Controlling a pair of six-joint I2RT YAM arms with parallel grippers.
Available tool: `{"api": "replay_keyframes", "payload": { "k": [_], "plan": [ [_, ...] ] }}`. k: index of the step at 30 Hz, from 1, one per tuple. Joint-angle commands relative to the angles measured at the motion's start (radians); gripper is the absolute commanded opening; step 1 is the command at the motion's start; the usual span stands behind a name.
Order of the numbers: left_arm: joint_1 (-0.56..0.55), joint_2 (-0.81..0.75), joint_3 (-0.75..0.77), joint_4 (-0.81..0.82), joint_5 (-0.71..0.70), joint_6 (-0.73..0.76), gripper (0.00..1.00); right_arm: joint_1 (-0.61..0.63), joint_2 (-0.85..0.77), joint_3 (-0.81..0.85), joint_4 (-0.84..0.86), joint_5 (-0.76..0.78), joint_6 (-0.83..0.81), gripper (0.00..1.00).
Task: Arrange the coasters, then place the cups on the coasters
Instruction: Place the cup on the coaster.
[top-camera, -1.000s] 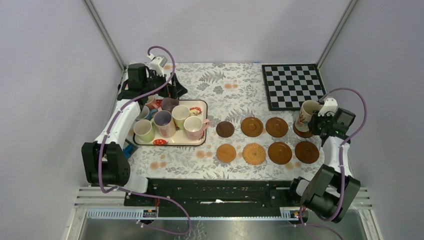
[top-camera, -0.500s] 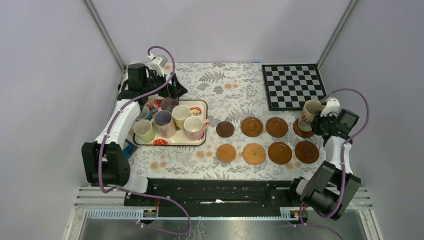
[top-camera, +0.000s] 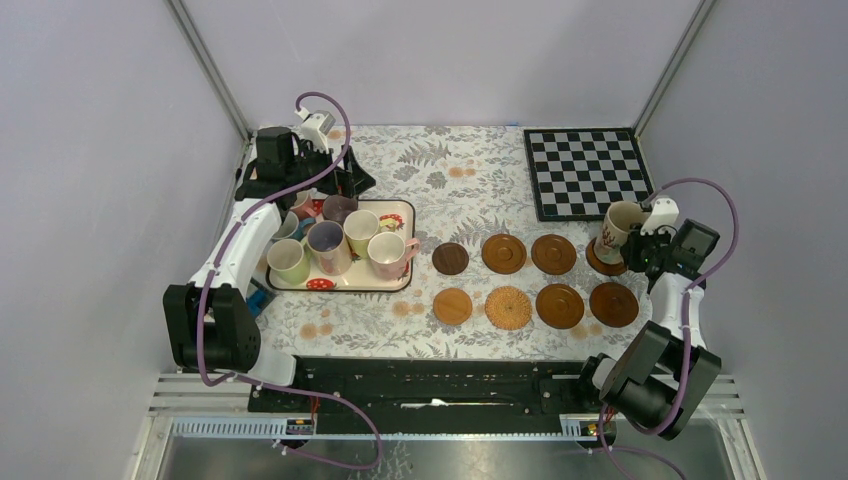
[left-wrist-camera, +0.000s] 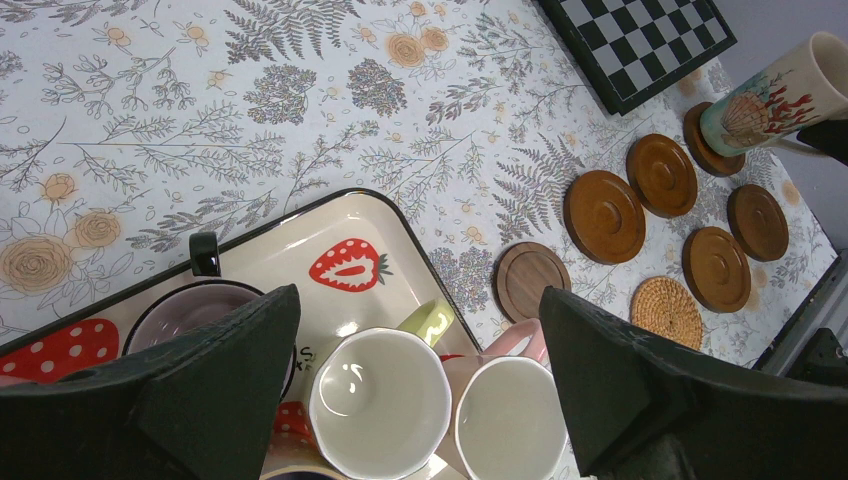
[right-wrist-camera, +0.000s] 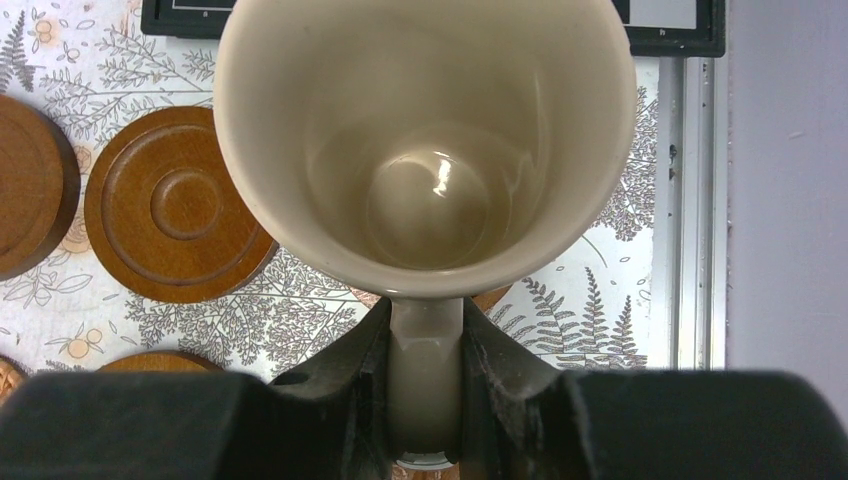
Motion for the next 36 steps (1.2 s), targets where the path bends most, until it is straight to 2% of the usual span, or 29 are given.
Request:
{"api": "replay_keyframes", "payload": {
  "k": [1, 6, 11, 20, 30, 36],
  "plan": [
    [-0.005, -0.026, 0.016, 0.044, 0.016, -0.013, 0.99, -0.003, -0.028, 0.008, 0.071, -0.046, -0.042, 0.0],
    [-0.005, -0.036, 0.011, 0.039, 0.016, -0.008, 0.99, -0.012, -0.03, -0.002, 0.068, -0.038, -0.047, 0.01],
    [-0.005, -0.039, 0.011, 0.039, 0.017, -0.004, 0.99, -0.014, -0.046, -0.016, 0.06, -0.034, -0.055, 0.19],
    [-0.007, -0.033, 0.013, 0.038, 0.023, 0.003, 0.99, -0.02, -0.079, -0.024, 0.004, -0.035, -0.085, 0.41],
    [-0.009, -0.032, 0.008, 0.038, 0.029, 0.004, 0.99, -0.048, -0.087, 0.017, -0.121, -0.067, -0.163, 0.51],
    [-0.009, -0.03, 0.001, 0.046, 0.039, -0.008, 0.99, -0.065, -0.036, 0.09, -0.247, -0.083, -0.233, 0.52]
  ]
}}
